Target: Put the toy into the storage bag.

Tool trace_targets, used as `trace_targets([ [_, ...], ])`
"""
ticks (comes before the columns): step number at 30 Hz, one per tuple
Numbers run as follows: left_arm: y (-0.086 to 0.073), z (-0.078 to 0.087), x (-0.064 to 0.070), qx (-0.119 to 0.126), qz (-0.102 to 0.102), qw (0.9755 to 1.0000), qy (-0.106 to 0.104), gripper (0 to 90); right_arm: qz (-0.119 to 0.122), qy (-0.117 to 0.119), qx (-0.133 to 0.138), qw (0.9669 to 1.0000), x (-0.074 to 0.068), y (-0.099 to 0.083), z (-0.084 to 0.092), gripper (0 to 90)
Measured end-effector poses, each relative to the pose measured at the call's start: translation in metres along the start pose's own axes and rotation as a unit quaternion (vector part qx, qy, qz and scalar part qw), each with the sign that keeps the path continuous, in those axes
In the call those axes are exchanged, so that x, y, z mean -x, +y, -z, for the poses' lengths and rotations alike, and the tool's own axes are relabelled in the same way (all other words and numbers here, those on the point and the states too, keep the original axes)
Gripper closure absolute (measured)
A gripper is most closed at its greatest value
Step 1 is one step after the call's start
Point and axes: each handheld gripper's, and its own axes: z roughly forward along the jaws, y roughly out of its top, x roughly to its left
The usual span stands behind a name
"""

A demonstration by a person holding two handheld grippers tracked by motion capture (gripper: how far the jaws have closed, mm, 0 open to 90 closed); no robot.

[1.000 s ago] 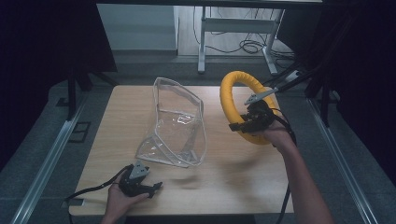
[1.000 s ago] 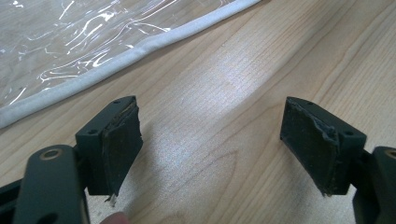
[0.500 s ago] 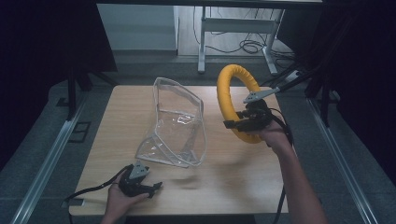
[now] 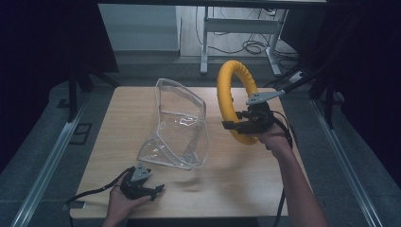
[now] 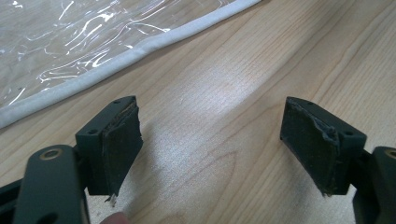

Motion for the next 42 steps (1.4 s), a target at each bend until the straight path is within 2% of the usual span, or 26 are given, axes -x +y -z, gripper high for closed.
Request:
trace_targets([
  [20, 0.000, -0.001, 0.000, -0.001, 0.000, 1.0000, 0.000, 20.3, 0.002, 0.020, 0.030, 0.9994, -0.010, 0.005, -0.001, 50.4],
  [32, 0.000, -0.001, 0.000, -0.002, 0.000, 1.0000, 0.000, 20.4, 0.004, 0.027, 0.035, 0.9990, -0.014, 0.008, -0.004, 50.3],
  [42, 0.000, -0.001, 0.000, -0.002, 0.000, 1.0000, -0.001, 20.3, 0.017, 0.035, 0.051, 0.9979, -0.025, 0.018, 0.000, 50.1],
])
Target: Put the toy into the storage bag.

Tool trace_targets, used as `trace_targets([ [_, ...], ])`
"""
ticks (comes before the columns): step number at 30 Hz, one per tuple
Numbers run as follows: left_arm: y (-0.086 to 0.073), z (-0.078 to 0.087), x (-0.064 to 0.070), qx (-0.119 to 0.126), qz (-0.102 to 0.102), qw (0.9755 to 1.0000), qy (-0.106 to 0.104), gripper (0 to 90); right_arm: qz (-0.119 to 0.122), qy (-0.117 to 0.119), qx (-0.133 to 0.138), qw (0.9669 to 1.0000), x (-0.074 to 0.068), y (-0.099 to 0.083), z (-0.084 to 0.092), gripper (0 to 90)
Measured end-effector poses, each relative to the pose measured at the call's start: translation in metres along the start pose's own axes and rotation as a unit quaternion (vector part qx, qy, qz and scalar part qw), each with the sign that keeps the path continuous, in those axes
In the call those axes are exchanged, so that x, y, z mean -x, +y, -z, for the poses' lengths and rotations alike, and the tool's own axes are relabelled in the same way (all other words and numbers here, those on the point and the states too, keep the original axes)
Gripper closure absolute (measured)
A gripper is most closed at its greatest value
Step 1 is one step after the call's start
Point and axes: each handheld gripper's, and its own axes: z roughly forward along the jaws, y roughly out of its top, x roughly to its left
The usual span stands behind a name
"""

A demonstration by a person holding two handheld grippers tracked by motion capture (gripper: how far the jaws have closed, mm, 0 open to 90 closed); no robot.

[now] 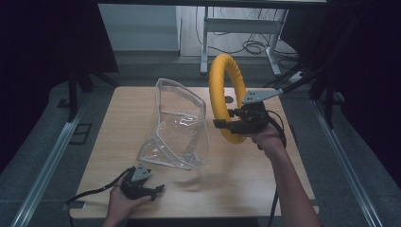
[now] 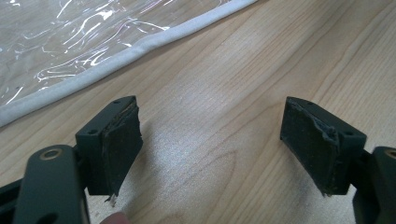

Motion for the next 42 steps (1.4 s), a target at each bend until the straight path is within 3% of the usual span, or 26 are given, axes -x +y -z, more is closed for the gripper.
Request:
trace_targets([
  [25, 0.000, 0.002, -0.001, -0.002, -0.002, 1.0000, -0.002, 20.3, 0.028, 0.026, 0.034, 0.9987, -0.023, 0.028, 0.005, 50.0],
  [42, 0.000, 0.001, -0.001, -0.006, -0.002, 1.0000, -0.003, 20.3, 0.056, 0.066, 0.057, 0.9947, -0.047, 0.059, -0.006, 49.9],
])
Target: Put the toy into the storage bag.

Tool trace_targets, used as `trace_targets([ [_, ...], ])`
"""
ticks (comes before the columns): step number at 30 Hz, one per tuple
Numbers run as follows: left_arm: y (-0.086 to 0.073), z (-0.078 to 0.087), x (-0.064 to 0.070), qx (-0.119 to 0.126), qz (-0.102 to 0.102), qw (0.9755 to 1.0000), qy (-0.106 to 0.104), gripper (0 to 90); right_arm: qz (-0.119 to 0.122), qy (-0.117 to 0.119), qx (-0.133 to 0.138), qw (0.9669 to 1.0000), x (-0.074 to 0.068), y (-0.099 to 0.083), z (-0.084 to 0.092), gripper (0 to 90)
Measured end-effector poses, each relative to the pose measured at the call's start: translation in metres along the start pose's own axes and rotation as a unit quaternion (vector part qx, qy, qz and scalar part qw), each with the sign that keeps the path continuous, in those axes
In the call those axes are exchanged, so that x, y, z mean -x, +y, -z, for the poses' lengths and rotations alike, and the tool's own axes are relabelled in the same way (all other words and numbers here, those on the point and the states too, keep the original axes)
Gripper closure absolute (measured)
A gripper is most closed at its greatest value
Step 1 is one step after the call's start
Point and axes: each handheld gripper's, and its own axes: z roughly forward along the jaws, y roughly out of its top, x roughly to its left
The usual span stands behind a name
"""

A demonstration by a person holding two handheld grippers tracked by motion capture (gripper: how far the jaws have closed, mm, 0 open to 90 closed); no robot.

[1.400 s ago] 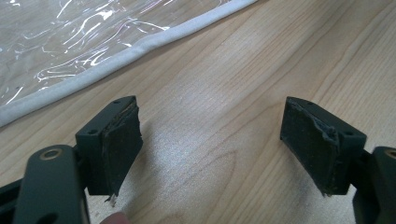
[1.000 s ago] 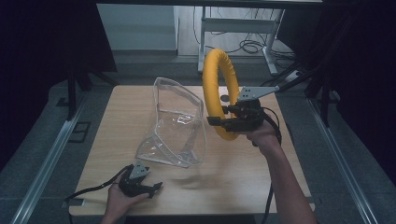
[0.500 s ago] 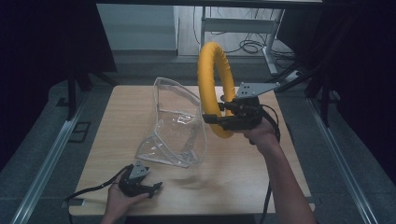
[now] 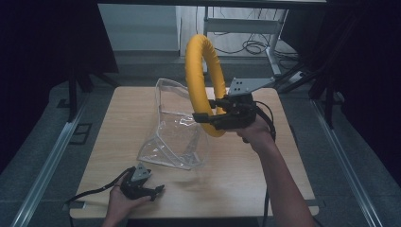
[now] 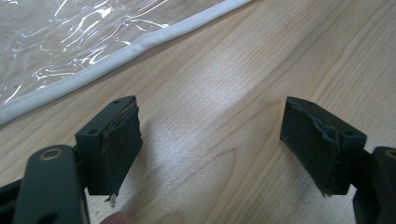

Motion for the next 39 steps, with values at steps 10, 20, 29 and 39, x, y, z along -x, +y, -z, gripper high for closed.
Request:
trace_targets([
  [10, 0.000, 0.000, 0.000, 0.001, 0.000, 1.0000, 0.000, 20.3, 0.006, 0.019, 0.008, 0.9998, -0.005, 0.008, -0.009, 49.9],
  [20, 0.000, 0.000, 0.000, 0.001, 0.000, 1.0000, 0.000, 20.3, 0.012, 0.034, 0.010, 0.9993, -0.009, 0.013, -0.016, 49.8],
  [29, 0.000, 0.000, 0.000, 0.001, 0.000, 1.0000, 0.000, 20.3, 0.013, 0.046, 0.008, 0.9988, -0.013, 0.014, -0.023, 49.8],
  [39, 0.000, 0.001, 0.000, 0.001, 0.000, 1.0000, 0.000, 20.3, 0.020, 0.049, 0.003, 0.9986, -0.018, 0.015, -0.029, 49.8],
])
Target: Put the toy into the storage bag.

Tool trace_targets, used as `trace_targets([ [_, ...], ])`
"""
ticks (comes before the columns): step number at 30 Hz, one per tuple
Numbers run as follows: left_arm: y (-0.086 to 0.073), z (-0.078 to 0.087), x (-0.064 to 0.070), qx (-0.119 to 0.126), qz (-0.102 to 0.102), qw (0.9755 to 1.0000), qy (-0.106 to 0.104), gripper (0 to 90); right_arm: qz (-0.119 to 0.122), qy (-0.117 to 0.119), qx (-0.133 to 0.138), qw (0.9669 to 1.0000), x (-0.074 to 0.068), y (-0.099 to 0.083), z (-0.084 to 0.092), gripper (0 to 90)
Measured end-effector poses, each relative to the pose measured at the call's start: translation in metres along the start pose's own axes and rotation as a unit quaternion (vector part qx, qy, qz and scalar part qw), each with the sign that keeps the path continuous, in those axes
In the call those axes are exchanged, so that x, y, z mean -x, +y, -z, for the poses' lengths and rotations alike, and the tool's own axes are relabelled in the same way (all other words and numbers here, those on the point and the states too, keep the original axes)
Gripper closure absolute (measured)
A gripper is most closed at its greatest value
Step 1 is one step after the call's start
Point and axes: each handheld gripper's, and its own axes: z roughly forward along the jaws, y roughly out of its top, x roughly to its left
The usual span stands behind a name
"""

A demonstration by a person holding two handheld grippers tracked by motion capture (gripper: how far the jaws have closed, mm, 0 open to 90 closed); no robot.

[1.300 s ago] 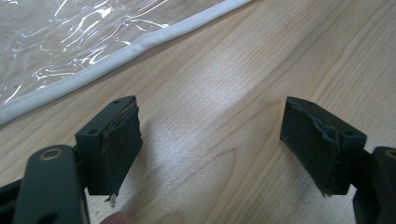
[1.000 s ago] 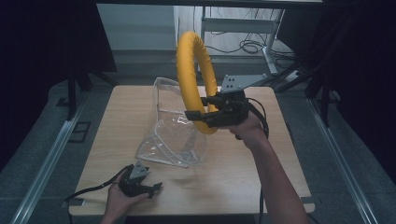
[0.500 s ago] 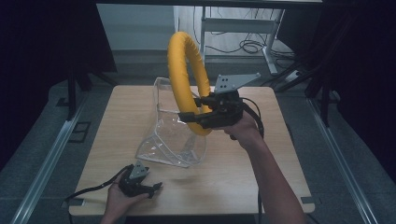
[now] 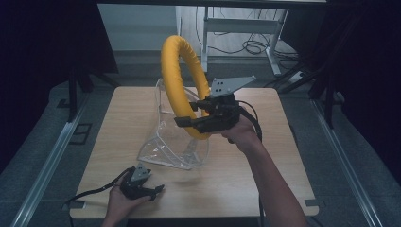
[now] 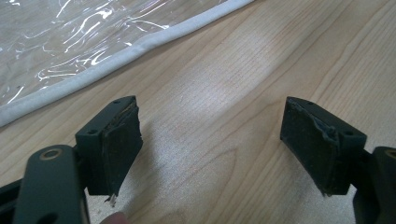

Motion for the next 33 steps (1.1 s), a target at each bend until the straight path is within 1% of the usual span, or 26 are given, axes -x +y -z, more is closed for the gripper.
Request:
trace_targets([
  [3, 0.000, 0.000, 0.000, 0.000, 0.000, 1.0000, 0.000, 20.3, 0.002, 0.003, 0.001, 1.0000, -0.001, 0.001, 0.000, 49.8],
  [7, 0.000, 0.000, 0.000, 0.001, 0.001, 1.0000, 0.000, 20.3, 0.007, 0.013, 0.008, 0.9999, -0.005, 0.004, -0.001, 49.7],
  [13, 0.000, 0.000, 0.000, 0.001, 0.001, 1.0000, 0.000, 20.3, 0.009, 0.019, 0.005, 0.9998, -0.008, 0.005, -0.005, 49.7],
  [14, 0.000, 0.000, 0.000, 0.001, 0.000, 1.0000, 0.000, 20.3, 0.011, 0.024, 0.006, 0.9996, -0.009, 0.005, -0.008, 49.7],
  [17, 0.000, 0.000, 0.000, 0.002, 0.001, 1.0000, 0.000, 20.3, 0.011, 0.028, 0.006, 0.9995, -0.010, 0.005, -0.010, 49.7],
  [21, 0.000, -0.001, 0.000, 0.002, 0.001, 1.0000, 0.000, 20.3, 0.006, 0.037, -0.002, 0.9993, -0.011, 0.003, -0.016, 49.6],
  [27, 0.000, 0.000, 0.000, 0.001, 0.001, 1.0000, -0.001, 20.3, 0.003, 0.047, -0.005, 0.9989, -0.012, 0.000, -0.022, 49.6],
  [33, 0.000, -0.001, 0.000, 0.000, 0.001, 1.0000, -0.002, 20.3, 0.001, 0.053, -0.010, 0.9985, -0.013, -0.002, -0.026, 49.6],
])
